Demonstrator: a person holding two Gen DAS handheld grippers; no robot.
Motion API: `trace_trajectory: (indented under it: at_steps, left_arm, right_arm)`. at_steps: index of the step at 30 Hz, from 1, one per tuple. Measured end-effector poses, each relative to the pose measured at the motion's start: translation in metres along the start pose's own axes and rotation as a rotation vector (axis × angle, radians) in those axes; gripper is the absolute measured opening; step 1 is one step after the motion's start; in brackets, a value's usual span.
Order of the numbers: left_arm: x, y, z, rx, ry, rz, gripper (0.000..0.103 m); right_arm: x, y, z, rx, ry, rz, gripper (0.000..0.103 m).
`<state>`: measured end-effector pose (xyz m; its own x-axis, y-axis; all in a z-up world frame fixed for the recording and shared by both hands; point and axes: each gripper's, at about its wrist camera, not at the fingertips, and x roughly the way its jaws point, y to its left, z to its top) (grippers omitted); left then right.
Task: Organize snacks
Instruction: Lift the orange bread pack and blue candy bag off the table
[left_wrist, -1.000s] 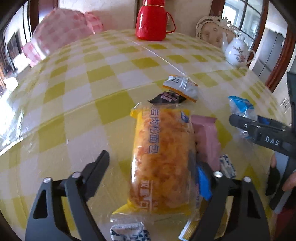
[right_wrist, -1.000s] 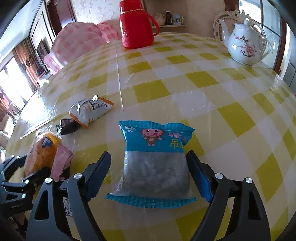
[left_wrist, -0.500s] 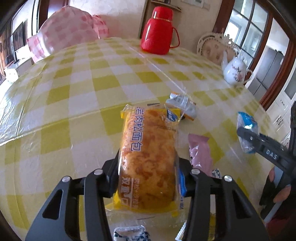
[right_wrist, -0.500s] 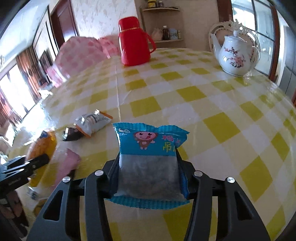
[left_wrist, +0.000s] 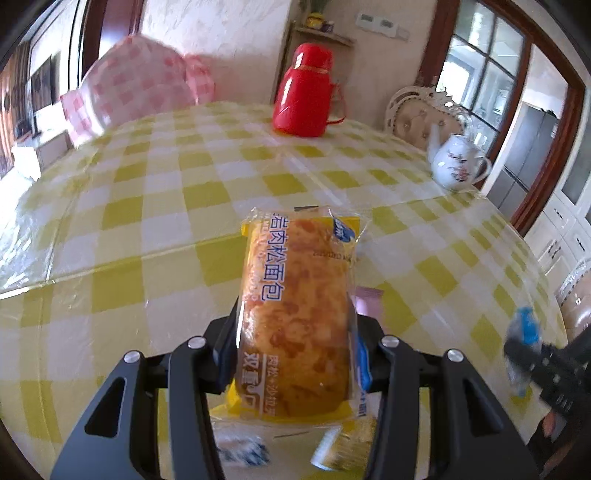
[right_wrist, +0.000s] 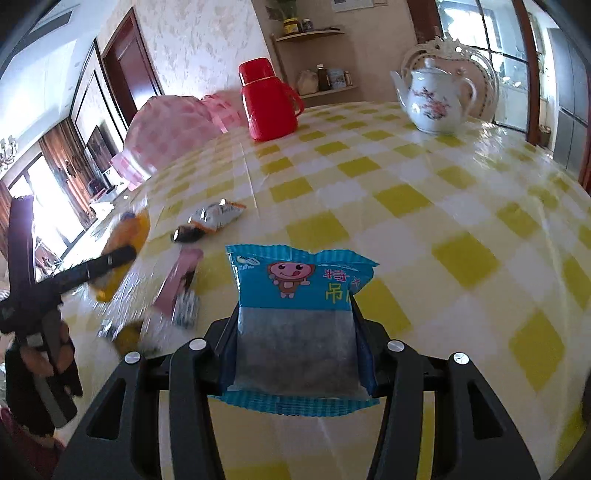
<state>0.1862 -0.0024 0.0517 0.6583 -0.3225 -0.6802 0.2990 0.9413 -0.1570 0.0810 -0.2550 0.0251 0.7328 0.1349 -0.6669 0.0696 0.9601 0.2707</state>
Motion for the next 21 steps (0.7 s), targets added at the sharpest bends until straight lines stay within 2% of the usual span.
trace_trajectory:
  at_steps: [3, 7, 14, 21]
  left_arm:
    - [-0.021, -0.024, -0.004, 0.043, -0.043, -0.012, 0.049]
    - [-0.051, -0.050, -0.020, 0.037, -0.091, -0.082, 0.049]
    - [-0.088, -0.089, -0.072, 0.060, -0.121, -0.067, 0.049]
    - [-0.109, -0.101, -0.114, 0.060, -0.101, -0.073, 0.049]
  right_arm:
    - [-0.011, 0.001, -0.018, -0.006, 0.013, 0.005, 0.050]
    - [-0.025, 0.000, -0.028, -0.006, -0.009, 0.015, 0.050]
    - [-0.043, -0.001, -0.036, 0.006, -0.033, 0.059, 0.050]
    - [-0.068, -0.001, -0.054, 0.003, -0.048, 0.087, 0.050]
